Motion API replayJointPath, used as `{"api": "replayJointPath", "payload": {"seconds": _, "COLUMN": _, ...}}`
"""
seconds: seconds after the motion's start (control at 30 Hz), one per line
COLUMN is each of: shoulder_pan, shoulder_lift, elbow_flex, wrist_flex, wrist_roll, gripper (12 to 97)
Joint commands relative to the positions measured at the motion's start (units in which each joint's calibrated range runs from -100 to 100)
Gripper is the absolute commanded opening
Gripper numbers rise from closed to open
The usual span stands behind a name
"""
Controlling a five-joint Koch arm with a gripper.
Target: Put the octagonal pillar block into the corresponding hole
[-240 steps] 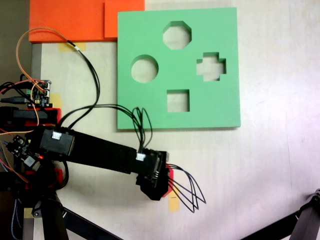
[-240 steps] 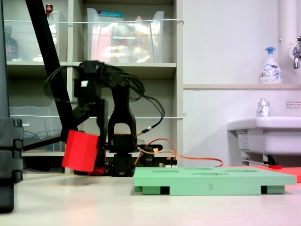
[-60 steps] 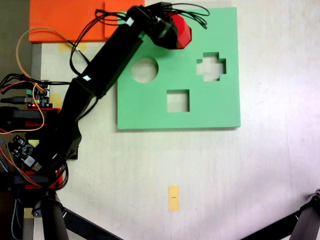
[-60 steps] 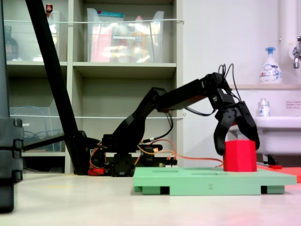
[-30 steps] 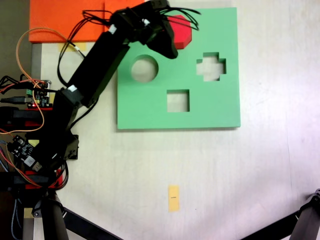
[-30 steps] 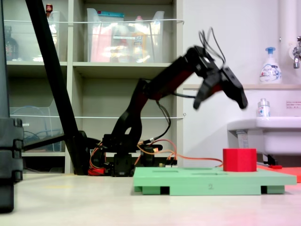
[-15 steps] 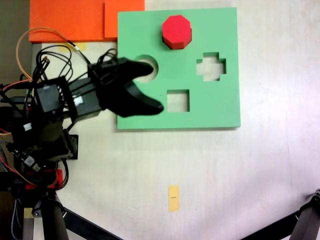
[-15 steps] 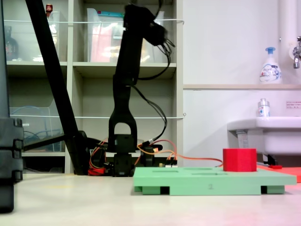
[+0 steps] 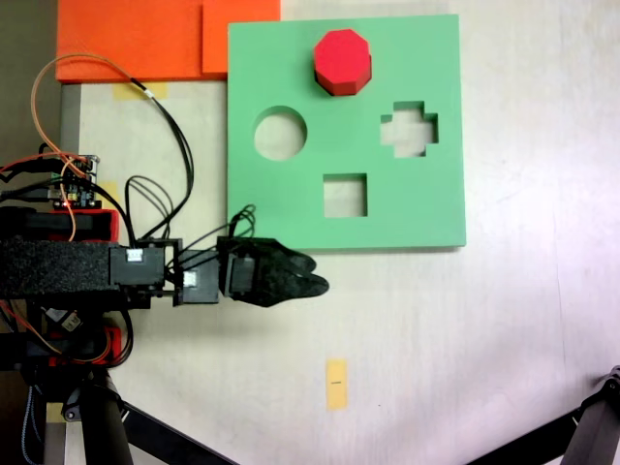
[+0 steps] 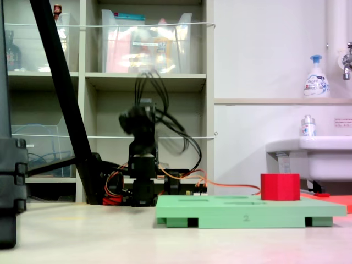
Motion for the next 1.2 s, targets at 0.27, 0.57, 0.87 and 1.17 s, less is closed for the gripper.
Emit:
{"api": "replayJointPath", "payload": {"seconds": 0.27, "shoulder_pan": -0.59, "shoulder_lift": -1.5, "elbow_flex": -30.57, "wrist_flex": 13.29, "wrist_roll": -7.67, "gripper": 48.6}}
{"api": "replayJointPath", "payload": {"seconds": 0.57, "shoulder_pan": -1.27, "shoulder_lift": -1.5, "elbow_flex": -30.57, "wrist_flex": -2.69, "wrist_roll": -7.62, "gripper": 49.3}}
{"api": "replayJointPath", "payload": {"seconds": 0.87, "shoulder_pan": -1.37, "shoulder_lift": -1.5, "elbow_flex": -30.57, "wrist_flex": -2.69, "wrist_roll": -7.62, "gripper": 49.3}}
{"api": "replayJointPath", "payload": {"seconds": 1.17, "shoulder_pan": -1.37, "shoulder_lift": -1.5, "elbow_flex": -30.57, "wrist_flex": -2.69, "wrist_roll": -7.62, "gripper": 49.3}}
